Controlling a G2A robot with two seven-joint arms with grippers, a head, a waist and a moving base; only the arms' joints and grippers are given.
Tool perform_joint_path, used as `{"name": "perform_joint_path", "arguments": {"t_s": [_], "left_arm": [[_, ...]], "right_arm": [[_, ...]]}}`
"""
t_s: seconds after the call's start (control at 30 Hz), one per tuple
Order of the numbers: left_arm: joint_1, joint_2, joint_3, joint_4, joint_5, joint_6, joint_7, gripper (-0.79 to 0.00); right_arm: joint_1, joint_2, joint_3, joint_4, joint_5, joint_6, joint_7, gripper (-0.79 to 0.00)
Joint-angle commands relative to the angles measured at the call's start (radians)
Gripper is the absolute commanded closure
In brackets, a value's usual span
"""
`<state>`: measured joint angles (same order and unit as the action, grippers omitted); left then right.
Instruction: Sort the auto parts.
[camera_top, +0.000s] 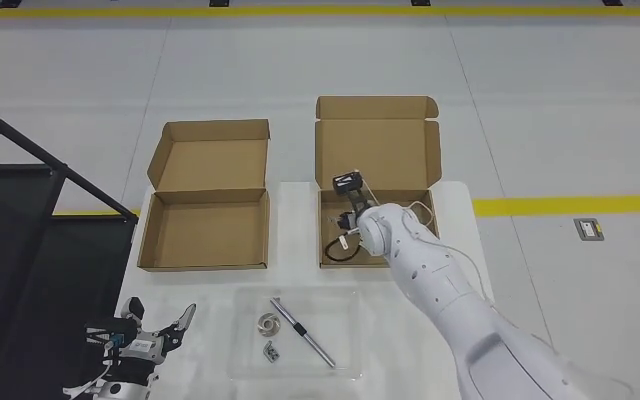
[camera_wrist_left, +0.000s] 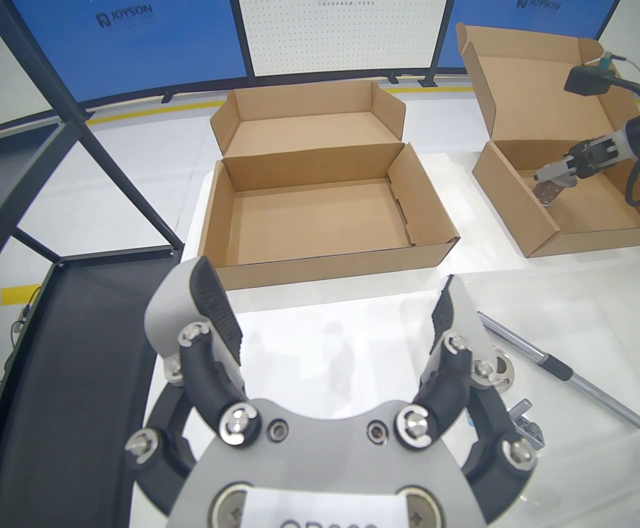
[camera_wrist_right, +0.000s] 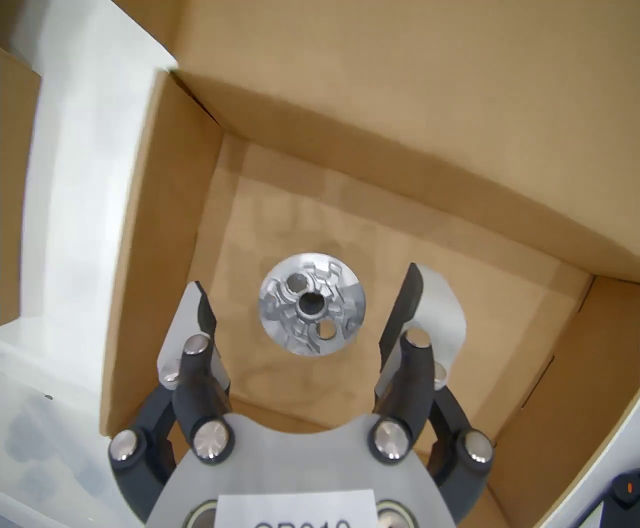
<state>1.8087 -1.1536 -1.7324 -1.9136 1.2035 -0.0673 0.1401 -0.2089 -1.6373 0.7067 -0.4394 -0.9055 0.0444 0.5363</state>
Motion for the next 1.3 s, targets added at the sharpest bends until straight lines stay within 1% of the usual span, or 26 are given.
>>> {"name": "perform_joint_path", "arguments": {"t_s": [0.0,0.13,0.2,0.27,0.37,0.43,0.47,0.5,0.57,0.67,0.73,0.83,1.23,1.27], "left_arm": [[0.0,0.0,0.0,0.0,0.0,0.0,0.0,-0.785],[0.0,0.0,0.0,0.0,0.0,0.0,0.0,-0.785],[0.0,0.0,0.0,0.0,0.0,0.0,0.0,-0.785],[0.0,0.0,0.0,0.0,0.0,0.0,0.0,-0.785],[0.0,0.0,0.0,0.0,0.0,0.0,0.0,-0.785],[0.0,0.0,0.0,0.0,0.0,0.0,0.0,-0.785],[0.0,0.0,0.0,0.0,0.0,0.0,0.0,-0.785],[0.0,0.0,0.0,0.0,0.0,0.0,0.0,-0.785],[0.0,0.0,0.0,0.0,0.0,0.0,0.0,-0.785],[0.0,0.0,0.0,0.0,0.0,0.0,0.0,-0.785],[0.0,0.0,0.0,0.0,0.0,0.0,0.0,-0.785],[0.0,0.0,0.0,0.0,0.0,0.0,0.0,-0.785],[0.0,0.0,0.0,0.0,0.0,0.0,0.0,-0.785],[0.0,0.0,0.0,0.0,0.0,0.0,0.0,-0.785]], "right_arm": [[0.001,0.001,0.0,-0.029,-0.017,-0.003,-0.021,-0.785],[-0.024,0.026,0.009,-0.151,-0.099,-0.005,-0.087,-0.785],[-0.065,0.048,0.02,-0.263,-0.158,0.023,-0.09,-0.785],[-0.128,0.079,0.041,-0.414,-0.231,0.046,-0.065,-0.785],[-0.267,0.134,0.092,-0.714,-0.371,0.054,0.024,-0.785],[-0.377,0.171,0.134,-0.925,-0.465,0.015,0.093,-0.785],[-0.444,0.192,0.152,-1.042,-0.545,-0.022,0.141,-0.785],[-0.474,0.201,0.157,-1.093,-0.583,-0.045,0.161,-0.785],[-0.556,0.222,0.164,-1.22,-0.67,-0.141,0.196,-0.785],[-0.618,0.235,0.144,-1.294,-0.74,-0.244,0.215,-0.785],[-0.637,0.238,0.129,-1.297,-0.746,-0.308,0.217,-0.785],[-0.629,0.237,0.096,-1.274,-0.795,-0.392,0.275,-0.785],[-0.63,0.237,0.092,-1.272,-0.808,-0.395,0.277,-0.785],[-0.635,0.239,0.085,-1.276,-0.83,-0.424,0.256,-0.785]]}}
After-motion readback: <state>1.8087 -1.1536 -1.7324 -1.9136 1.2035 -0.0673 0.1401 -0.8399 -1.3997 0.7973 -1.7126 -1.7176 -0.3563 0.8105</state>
